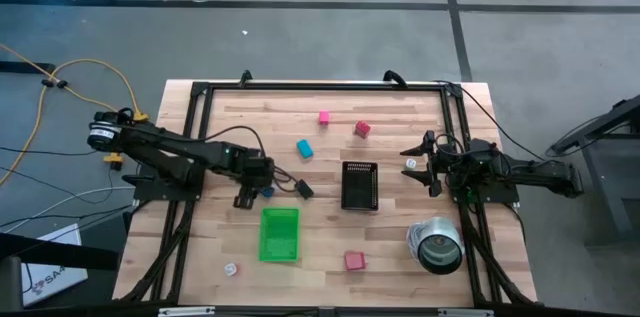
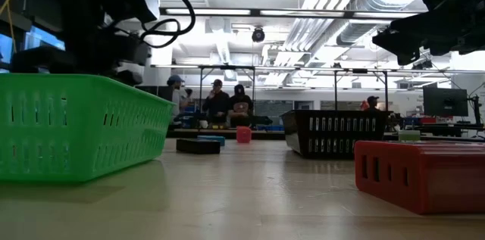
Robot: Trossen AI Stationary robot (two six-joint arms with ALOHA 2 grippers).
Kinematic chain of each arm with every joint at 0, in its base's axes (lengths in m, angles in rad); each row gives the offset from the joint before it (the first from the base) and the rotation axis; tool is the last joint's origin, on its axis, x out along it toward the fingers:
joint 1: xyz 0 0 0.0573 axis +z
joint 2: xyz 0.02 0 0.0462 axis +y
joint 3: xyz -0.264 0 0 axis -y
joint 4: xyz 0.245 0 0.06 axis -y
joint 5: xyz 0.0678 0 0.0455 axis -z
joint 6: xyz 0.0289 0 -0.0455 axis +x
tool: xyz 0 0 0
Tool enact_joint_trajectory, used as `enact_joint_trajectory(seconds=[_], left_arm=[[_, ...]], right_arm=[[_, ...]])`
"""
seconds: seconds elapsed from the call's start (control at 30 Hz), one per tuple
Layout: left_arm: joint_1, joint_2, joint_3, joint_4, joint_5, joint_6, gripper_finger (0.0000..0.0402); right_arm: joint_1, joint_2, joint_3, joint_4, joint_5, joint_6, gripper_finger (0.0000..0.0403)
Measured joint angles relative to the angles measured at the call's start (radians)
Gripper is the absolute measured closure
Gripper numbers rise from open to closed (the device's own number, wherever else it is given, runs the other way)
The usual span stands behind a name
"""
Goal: Pick & Place Office items
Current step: Put the dark blue digital clock into the green bin
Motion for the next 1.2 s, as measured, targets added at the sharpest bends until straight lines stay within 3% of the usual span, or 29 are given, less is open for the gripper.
enact_joint_trajectory(seconds=[0.2,0.8,1.2], left_arm=[[0.002,0.0,0.0,-0.005,0.078,-0.003,0.0181],[0.034,0.0,0.0,-0.033,0.077,0.084,0.018],[0.052,0.0,0.0,-0.007,0.076,0.157,0.0122]], right_arm=[[0.0,0.0,0.0,0.0,0.0,0.0,0.0155],[0.0,0.0,0.0,0.0,0.0,0.0,0.0155],[0.0,0.0,0.0,0.0,0.0,0.0,0.0155]])
